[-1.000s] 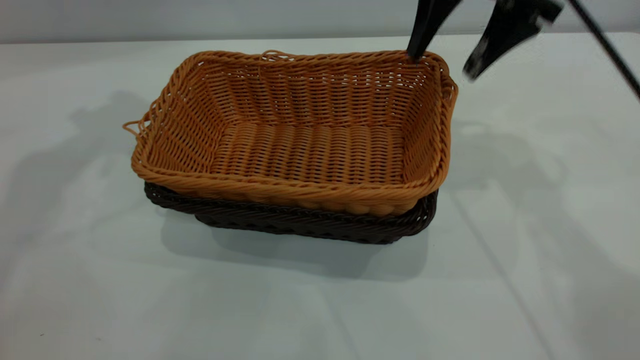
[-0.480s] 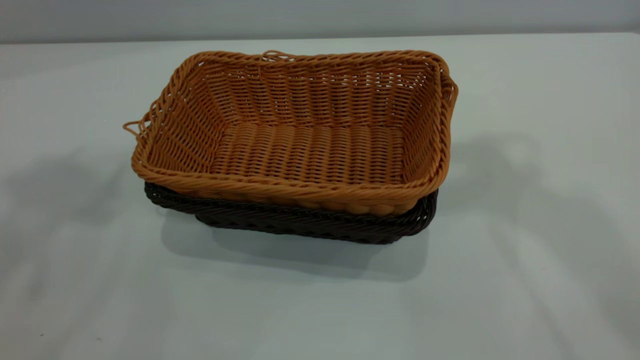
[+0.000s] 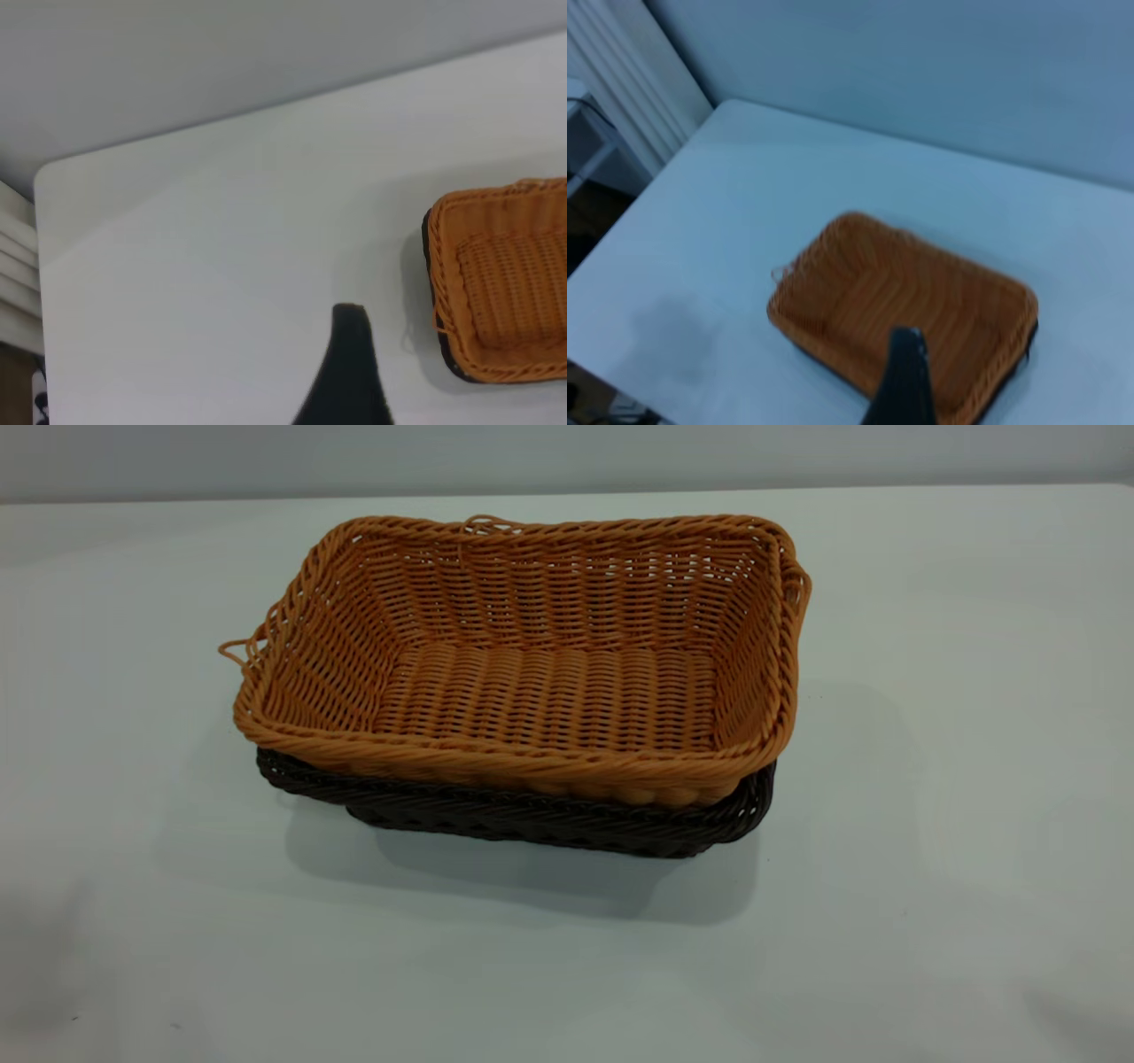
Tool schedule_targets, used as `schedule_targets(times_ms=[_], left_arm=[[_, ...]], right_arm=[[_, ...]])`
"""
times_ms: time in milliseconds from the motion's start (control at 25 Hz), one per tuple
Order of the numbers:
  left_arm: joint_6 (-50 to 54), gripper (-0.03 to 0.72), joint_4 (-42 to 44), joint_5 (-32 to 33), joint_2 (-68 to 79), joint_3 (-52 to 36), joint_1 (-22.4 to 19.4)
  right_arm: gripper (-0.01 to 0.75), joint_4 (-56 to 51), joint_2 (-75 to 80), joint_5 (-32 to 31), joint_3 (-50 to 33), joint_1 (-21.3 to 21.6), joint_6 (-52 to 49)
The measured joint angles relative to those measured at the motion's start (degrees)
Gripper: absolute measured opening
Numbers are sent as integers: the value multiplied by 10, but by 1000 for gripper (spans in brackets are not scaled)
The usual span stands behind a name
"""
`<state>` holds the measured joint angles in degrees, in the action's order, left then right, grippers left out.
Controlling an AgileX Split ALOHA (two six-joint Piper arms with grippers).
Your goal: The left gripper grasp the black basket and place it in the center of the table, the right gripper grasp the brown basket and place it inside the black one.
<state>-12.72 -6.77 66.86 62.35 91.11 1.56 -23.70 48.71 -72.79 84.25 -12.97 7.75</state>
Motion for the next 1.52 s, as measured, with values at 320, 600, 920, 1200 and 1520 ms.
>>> schedule_targets(times_ms=[320, 600, 920, 1200, 1520], left_arm=[[10, 547, -1, 0, -109, -113, 0], [10, 547, -2, 0, -254, -298, 0], [8, 547, -2, 0, -399, -451, 0], [9, 547, -2, 0, -517, -561, 0], [15, 547, -2, -3, -571, -613, 0]], right_arm=[[563, 43, -208, -1, -230, 0, -16], [563, 48, -329, 2, -393, 0, 2], [563, 58, -389, 53, -527, 0, 55], [563, 72, -437, 62, -572, 0, 58], [563, 80, -497, 65, -572, 0, 48]])
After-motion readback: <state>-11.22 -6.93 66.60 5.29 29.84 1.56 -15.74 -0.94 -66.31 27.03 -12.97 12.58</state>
